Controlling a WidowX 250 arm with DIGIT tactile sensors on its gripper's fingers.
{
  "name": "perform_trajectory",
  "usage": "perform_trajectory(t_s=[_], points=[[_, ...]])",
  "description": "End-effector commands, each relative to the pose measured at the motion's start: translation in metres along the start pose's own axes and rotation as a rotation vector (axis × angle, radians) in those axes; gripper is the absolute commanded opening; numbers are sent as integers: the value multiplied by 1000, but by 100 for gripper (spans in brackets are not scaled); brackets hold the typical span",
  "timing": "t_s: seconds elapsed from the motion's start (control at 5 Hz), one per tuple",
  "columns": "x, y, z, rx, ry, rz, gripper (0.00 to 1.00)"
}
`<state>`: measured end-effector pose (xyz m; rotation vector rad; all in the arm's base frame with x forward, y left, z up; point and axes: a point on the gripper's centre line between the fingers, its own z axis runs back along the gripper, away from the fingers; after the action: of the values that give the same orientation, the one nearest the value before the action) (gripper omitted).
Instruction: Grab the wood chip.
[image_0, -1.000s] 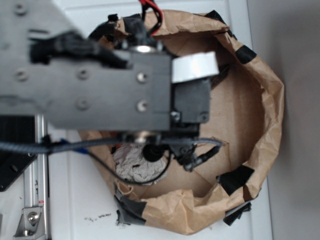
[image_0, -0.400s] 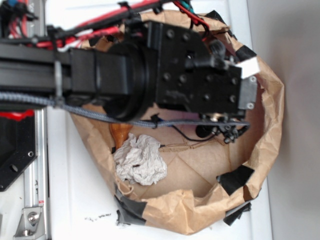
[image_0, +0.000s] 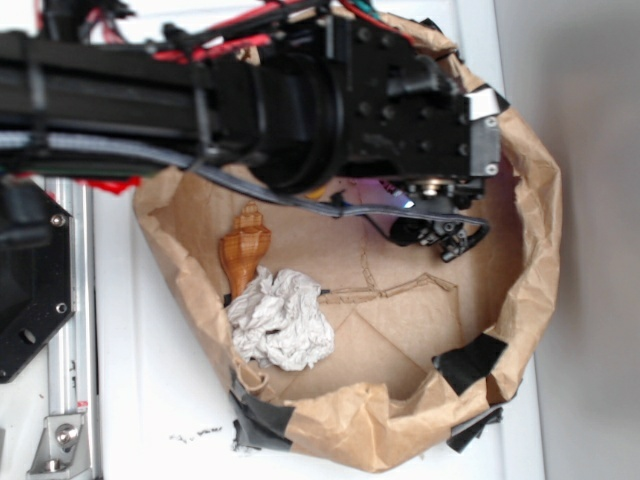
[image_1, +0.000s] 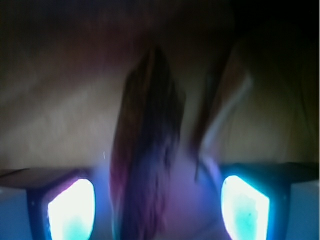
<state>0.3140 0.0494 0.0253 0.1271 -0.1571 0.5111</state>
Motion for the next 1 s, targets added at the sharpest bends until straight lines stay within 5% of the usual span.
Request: perform_trajectory(t_s=[0.0,0.2,0.8], points=[[17,20,6,-40,-49,-12,44],[12,21,7,-32,-38,-12,0],[1,18,5,18,-47,-69,0]])
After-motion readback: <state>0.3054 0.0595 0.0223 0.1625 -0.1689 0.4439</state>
